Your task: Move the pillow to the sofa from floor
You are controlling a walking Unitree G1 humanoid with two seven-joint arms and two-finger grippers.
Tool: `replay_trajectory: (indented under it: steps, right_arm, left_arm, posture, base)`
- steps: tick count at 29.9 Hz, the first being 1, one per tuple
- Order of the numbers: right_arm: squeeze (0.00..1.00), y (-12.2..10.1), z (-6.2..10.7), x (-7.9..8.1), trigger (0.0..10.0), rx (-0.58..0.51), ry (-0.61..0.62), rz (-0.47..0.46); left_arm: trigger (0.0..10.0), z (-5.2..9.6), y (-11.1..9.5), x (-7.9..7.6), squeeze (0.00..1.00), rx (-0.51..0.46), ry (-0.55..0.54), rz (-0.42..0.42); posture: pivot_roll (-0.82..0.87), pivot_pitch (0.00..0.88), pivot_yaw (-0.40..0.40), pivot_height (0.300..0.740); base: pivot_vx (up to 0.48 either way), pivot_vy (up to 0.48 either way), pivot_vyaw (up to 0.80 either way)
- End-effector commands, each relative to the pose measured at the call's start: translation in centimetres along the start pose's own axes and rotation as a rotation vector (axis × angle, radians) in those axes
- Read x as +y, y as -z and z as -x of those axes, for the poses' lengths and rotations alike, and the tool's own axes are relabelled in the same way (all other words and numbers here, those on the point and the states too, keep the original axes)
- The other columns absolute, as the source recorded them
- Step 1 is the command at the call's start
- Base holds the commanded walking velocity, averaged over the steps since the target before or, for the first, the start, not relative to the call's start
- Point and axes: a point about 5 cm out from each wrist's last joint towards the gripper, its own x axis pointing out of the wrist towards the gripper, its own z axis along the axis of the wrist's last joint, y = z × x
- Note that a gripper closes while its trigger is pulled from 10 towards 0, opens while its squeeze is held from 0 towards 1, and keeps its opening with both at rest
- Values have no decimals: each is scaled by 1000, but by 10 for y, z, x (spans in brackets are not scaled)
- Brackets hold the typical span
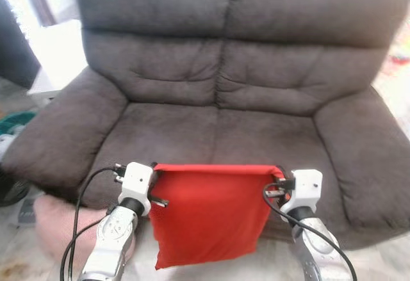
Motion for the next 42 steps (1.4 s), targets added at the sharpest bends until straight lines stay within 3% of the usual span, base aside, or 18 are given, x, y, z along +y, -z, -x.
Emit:
replay_trajectory:
  steps: [1,15,27,30,42]
  right_arm:
    - [0,-21,-2,-16,10000,-98,83,2]
    - [0,-25,-4,-15,10000,-122,82,5]
    - [0,-31,-6,-12,10000,-148,56,42]
    - [0,-33,-6,-9,10000,-162,28,76]
    - [0,-33,-5,-7,10000,-166,12,62]
  left_arm:
    - [10000,2,-6,10,0,-33,-39,-11]
    - [10000,1,-8,9,0,-40,-39,-11]
    - [10000,0,-11,7,0,-52,-45,-12]
    - [10000,0,-10,7,0,-50,-46,-16]
    - [10000,0,-10,6,0,-50,-40,-17]
  posture:
    - [-14,18,-6,740]
    - [-12,14,-5,740]
    - [-13,0,-10,740]
    - [-13,0,-10,740]
    - [-14,0,-12,740]
  base:
    - [0,0,-788]
    - [0,0,-765]
    - [0,0,0]
    - [0,-404,171]
    - [0,-454,500]
